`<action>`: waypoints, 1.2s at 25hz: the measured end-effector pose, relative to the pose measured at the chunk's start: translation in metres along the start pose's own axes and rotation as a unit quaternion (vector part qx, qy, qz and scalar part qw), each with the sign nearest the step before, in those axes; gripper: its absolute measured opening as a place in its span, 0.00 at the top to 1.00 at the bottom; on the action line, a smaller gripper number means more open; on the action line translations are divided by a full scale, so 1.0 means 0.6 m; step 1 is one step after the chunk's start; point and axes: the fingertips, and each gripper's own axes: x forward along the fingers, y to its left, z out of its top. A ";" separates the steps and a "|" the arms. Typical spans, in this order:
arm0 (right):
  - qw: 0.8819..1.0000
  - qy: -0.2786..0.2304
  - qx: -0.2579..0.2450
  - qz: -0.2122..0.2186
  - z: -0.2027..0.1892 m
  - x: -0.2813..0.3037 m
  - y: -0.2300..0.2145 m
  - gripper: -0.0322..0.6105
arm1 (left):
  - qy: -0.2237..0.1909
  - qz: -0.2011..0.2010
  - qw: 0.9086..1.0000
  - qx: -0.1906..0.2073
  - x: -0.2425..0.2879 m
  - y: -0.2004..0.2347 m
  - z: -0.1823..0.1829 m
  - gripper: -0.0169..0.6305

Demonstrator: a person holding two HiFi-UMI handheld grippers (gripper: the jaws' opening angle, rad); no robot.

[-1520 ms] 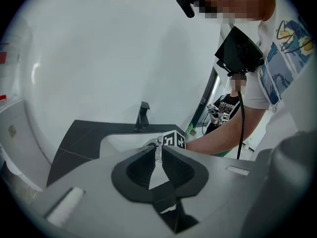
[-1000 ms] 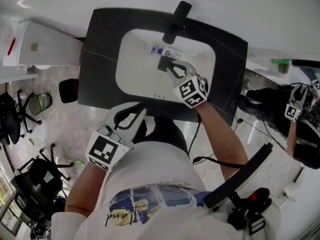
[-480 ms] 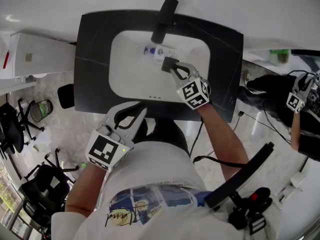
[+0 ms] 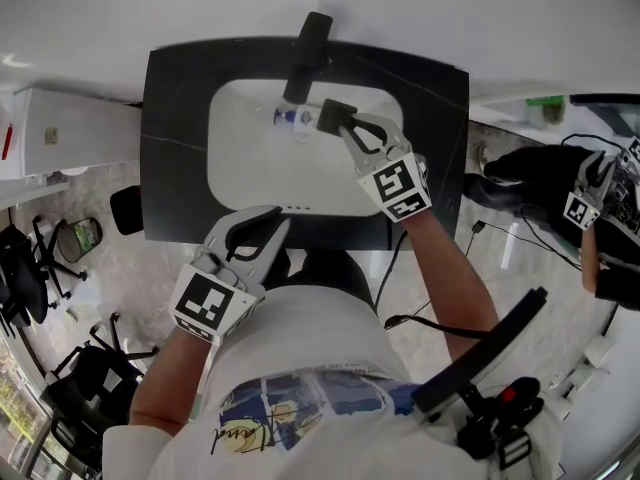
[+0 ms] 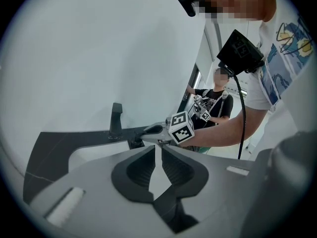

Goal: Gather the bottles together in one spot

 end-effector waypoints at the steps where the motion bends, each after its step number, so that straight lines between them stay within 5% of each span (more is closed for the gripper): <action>1: 1.000 -0.006 0.001 -0.003 0.011 -0.005 -0.012 0.89 | -0.002 -0.002 1.000 0.001 0.003 -0.001 0.001 0.90; 12: 0.999 -0.042 0.002 -0.016 0.062 -0.007 -0.146 0.89 | -0.013 0.018 1.000 -0.010 0.024 0.001 0.017 0.90; 30: 0.995 -0.057 -0.023 0.081 0.000 0.078 -0.223 0.88 | -0.010 0.066 0.997 -0.043 0.066 0.028 0.008 0.90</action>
